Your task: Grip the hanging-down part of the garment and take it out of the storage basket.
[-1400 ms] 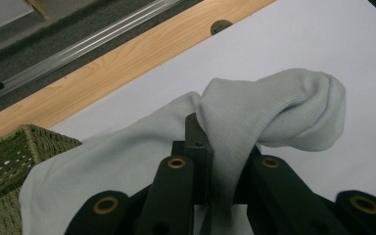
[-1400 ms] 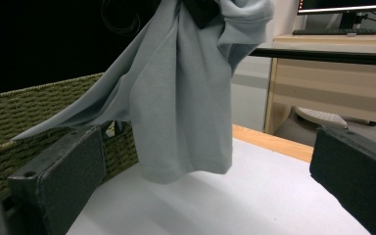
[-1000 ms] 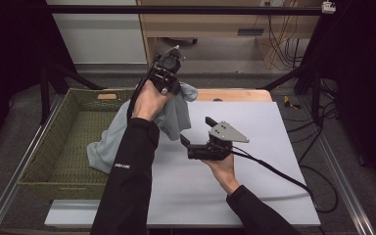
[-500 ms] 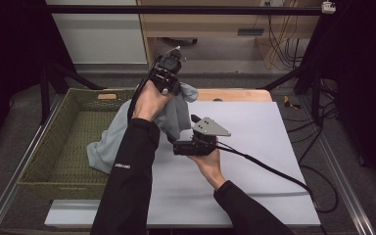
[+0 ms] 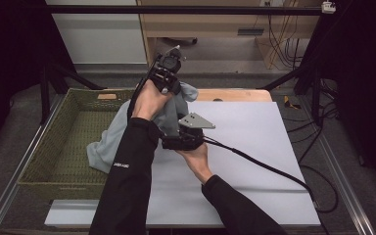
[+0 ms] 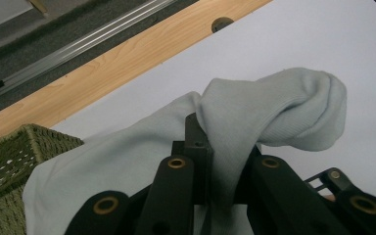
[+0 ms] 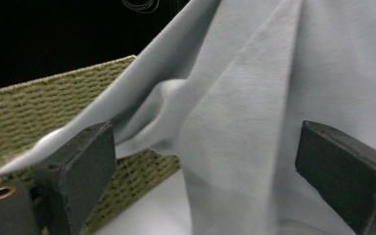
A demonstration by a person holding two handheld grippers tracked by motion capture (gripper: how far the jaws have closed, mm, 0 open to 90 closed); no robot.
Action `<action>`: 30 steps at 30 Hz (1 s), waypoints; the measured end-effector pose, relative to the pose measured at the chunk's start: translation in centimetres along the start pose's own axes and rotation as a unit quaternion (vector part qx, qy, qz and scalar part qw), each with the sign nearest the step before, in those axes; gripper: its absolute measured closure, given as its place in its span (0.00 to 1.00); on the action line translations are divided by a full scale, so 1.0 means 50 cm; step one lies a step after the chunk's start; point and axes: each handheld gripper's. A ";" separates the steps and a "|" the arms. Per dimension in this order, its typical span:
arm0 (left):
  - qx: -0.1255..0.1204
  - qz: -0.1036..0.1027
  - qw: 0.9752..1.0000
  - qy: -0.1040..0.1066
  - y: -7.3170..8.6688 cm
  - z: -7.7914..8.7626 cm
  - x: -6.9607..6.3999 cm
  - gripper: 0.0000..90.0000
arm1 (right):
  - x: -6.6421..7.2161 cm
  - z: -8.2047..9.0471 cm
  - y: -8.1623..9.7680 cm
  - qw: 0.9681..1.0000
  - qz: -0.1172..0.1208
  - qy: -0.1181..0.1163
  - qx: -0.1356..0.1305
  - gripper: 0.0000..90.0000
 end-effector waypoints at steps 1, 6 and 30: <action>-0.001 0.000 1.000 0.000 0.000 0.002 0.002 0.92 | 0.000 0.000 0.000 1.000 0.000 0.000 0.000 0.12; -0.002 0.001 1.000 0.001 0.003 0.006 0.005 0.92 | 0.005 -0.019 -0.006 1.000 0.016 0.005 -0.003 0.20; 0.003 -0.009 1.000 -0.008 0.008 0.017 0.013 0.92 | -0.007 -0.013 -0.003 1.000 0.001 -0.012 -0.005 0.97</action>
Point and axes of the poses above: each handheld gripper's, and its own axes: z roughly backward along the jaws, y roughly out of its underside, x roughly to its left, and after that the axes turned 14 degrees about z, right-handed
